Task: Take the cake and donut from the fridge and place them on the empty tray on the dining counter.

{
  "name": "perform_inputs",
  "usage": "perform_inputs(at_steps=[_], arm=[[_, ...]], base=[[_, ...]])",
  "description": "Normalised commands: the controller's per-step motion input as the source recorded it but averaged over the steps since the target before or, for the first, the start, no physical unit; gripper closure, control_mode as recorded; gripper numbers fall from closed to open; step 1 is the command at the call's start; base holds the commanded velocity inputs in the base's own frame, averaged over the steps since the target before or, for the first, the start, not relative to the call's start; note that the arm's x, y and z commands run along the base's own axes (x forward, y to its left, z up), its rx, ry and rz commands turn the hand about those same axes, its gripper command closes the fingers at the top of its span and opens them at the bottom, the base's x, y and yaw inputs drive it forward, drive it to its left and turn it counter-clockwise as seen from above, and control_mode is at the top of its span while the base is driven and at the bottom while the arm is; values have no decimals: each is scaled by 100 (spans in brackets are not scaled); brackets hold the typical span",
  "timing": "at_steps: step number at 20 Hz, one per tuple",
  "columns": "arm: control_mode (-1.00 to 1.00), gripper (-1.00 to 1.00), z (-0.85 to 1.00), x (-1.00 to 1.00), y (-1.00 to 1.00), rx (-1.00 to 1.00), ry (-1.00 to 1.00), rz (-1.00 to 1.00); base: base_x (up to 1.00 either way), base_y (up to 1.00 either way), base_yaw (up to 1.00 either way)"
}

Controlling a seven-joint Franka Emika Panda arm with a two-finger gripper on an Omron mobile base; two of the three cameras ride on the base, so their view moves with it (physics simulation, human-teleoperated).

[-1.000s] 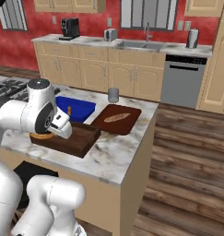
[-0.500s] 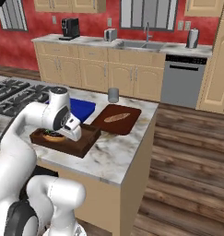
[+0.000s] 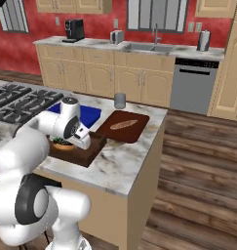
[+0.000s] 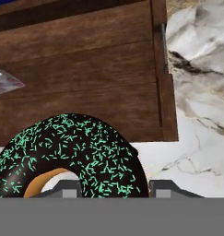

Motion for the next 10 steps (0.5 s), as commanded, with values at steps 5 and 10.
perform_inputs(at_steps=[5, 10], arm=[[-100, 100, -30, 36, 16, -2, -2, 0], [-100, 100, -26, 24, 9, -9, -6, 0]], base=[[0, 0, 0], [0, 0, 0]])
